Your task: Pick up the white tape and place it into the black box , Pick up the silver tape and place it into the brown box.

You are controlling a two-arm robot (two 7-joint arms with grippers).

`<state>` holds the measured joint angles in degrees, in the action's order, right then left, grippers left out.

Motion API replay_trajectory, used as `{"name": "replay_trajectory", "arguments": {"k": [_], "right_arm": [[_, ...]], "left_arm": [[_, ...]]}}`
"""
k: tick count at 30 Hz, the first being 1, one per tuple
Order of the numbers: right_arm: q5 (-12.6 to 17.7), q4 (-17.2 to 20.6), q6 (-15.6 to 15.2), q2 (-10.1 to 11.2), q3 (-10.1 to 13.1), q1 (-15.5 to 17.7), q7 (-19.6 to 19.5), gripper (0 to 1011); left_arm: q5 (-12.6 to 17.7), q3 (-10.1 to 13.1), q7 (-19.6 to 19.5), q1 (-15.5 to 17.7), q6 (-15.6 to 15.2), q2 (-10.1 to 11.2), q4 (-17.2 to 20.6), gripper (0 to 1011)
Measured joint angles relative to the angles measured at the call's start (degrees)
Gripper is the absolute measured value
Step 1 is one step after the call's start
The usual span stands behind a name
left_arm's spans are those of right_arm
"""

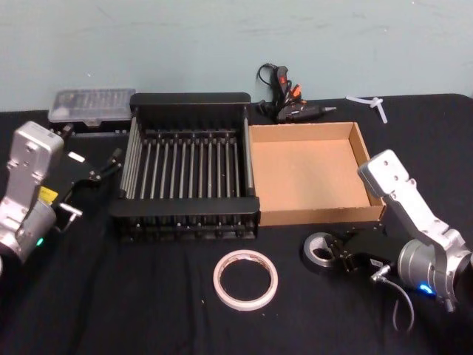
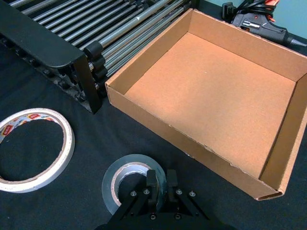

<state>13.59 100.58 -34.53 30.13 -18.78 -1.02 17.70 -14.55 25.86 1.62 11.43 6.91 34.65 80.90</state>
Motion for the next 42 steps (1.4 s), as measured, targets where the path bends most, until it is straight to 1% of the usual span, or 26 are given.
{"name": "replay_trajectory", "arguments": {"k": [9,14,18,27,31,37,42], "right_arm": [[-0.01,0.01,0.07,-0.01,0.08,0.06,0.06,132],[-0.03,1.10,1.57,-0.10,1.22,0.95,1.11,133],[0.27,2.31,2.68,0.30,1.95,1.51,2.24,132],[1.79,5.44,5.27,1.13,3.95,2.39,3.22,132],[2.04,5.85,6.42,1.22,4.35,1.77,3.21,132],[2.09,5.18,7.95,0.87,4.42,-0.50,2.95,133],[1.56,2.40,9.23,-0.05,3.94,-3.84,2.51,133]], "left_arm": [[0.00,0.00,0.00,0.00,0.00,0.00,0.00,1001],[0.00,0.00,0.00,0.00,0.00,0.00,0.00,1001],[0.00,0.00,0.00,0.00,0.00,0.00,0.00,1001],[0.00,0.00,0.00,0.00,0.00,0.00,0.00,1001],[0.00,0.00,0.00,0.00,0.00,0.00,0.00,1001],[0.00,0.00,0.00,0.00,0.00,0.00,0.00,1001],[0.00,0.00,0.00,0.00,0.00,0.00,0.00,1001]]}}
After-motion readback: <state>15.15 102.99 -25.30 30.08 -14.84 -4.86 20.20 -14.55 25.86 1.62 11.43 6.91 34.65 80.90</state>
